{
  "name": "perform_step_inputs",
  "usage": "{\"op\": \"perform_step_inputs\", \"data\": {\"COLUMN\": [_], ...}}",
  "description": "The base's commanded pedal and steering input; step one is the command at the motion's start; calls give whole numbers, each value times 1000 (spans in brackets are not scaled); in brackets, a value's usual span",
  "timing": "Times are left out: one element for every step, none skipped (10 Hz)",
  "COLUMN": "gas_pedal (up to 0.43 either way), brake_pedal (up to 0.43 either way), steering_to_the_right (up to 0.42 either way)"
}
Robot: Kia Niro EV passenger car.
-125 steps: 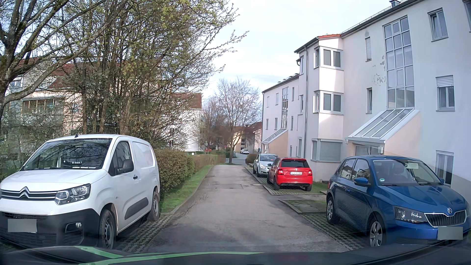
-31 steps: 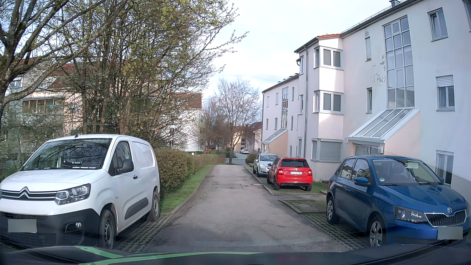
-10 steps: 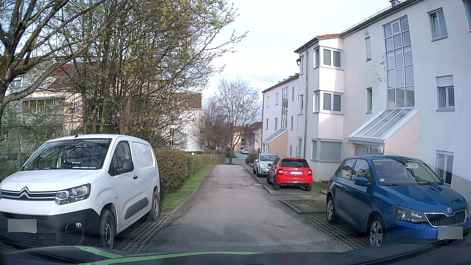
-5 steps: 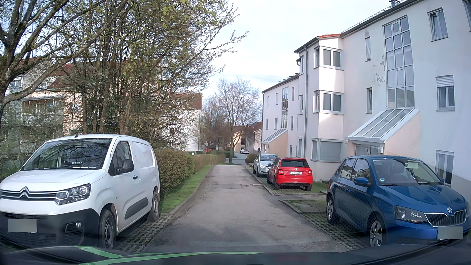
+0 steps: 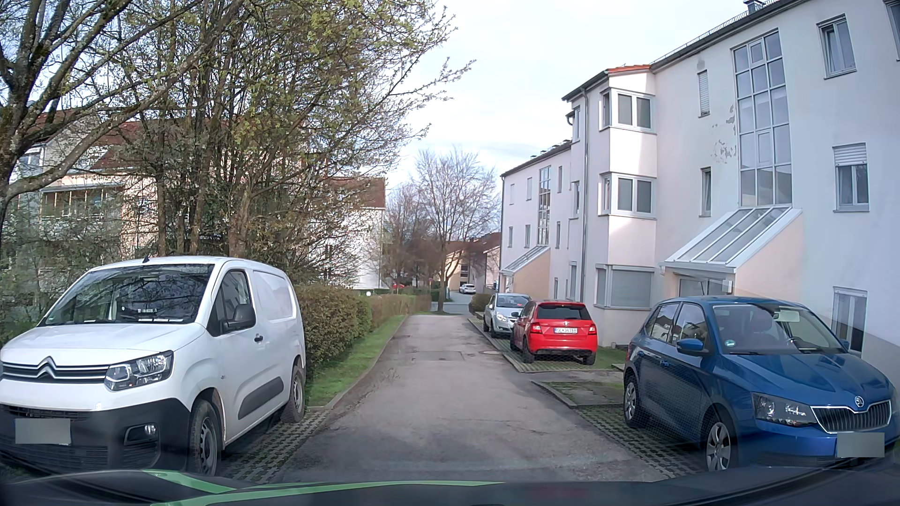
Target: Follow the waypoints while adhering to traffic rules and regulations
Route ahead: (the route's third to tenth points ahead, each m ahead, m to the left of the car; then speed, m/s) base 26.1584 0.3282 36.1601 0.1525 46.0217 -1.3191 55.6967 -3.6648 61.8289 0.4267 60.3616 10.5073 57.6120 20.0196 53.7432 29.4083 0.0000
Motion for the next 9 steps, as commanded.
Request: {"op": "perform_step_inputs", "data": {"gas_pedal": [0, 0, 0, 0, 0, 0, 0, 0, 0], "brake_pedal": [622, 628, 628, 640, 646, 646, 640, 640, 634], "steering_to_the_right": [6, 6, 6, 6, 6, 6, 6, 6, 6]}}
